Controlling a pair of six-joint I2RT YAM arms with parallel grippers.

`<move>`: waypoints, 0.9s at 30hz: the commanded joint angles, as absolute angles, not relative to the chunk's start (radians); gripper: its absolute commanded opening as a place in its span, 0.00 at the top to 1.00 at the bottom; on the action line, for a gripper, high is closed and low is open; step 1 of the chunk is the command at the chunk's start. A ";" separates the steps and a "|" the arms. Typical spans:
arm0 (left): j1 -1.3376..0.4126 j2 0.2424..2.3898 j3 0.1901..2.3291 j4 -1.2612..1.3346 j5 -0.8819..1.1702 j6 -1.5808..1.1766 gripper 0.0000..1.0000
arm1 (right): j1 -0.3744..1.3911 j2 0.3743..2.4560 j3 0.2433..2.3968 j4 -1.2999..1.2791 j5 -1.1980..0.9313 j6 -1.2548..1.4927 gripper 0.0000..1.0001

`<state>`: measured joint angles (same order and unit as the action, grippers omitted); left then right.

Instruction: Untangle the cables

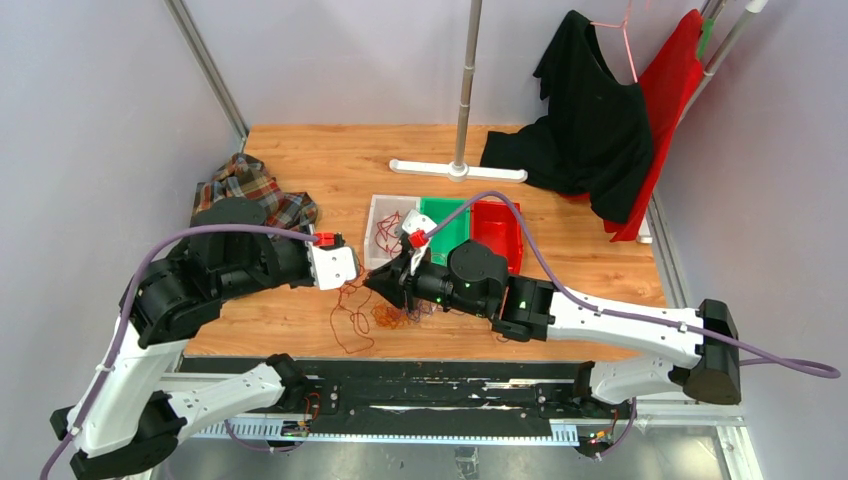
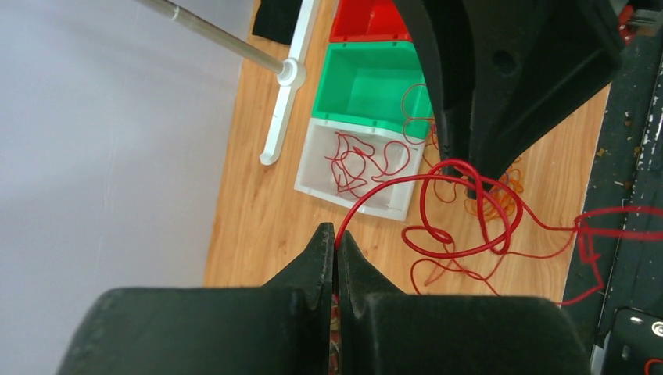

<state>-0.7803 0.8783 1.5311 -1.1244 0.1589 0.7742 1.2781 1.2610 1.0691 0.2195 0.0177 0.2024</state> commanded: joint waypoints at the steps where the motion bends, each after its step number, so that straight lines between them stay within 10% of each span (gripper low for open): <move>1: -0.776 0.875 1.540 -1.120 0.135 0.778 0.99 | 1.295 1.230 1.073 0.222 0.013 0.221 0.75; 11: -0.776 0.867 1.553 -1.120 0.124 0.806 1.00 | 1.295 1.156 1.041 0.184 0.021 0.196 0.70; 19: -0.776 0.870 1.558 -1.120 0.127 0.812 1.00 | 1.294 1.125 1.065 0.191 0.034 0.190 0.36; 27: -0.776 0.869 1.556 -1.121 0.130 0.805 1.00 | 1.294 1.209 1.174 0.189 0.035 0.211 0.33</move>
<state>-0.7803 0.8742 1.5333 -1.1244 0.1299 0.8047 1.2808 1.1790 1.1126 0.1776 0.0273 0.1967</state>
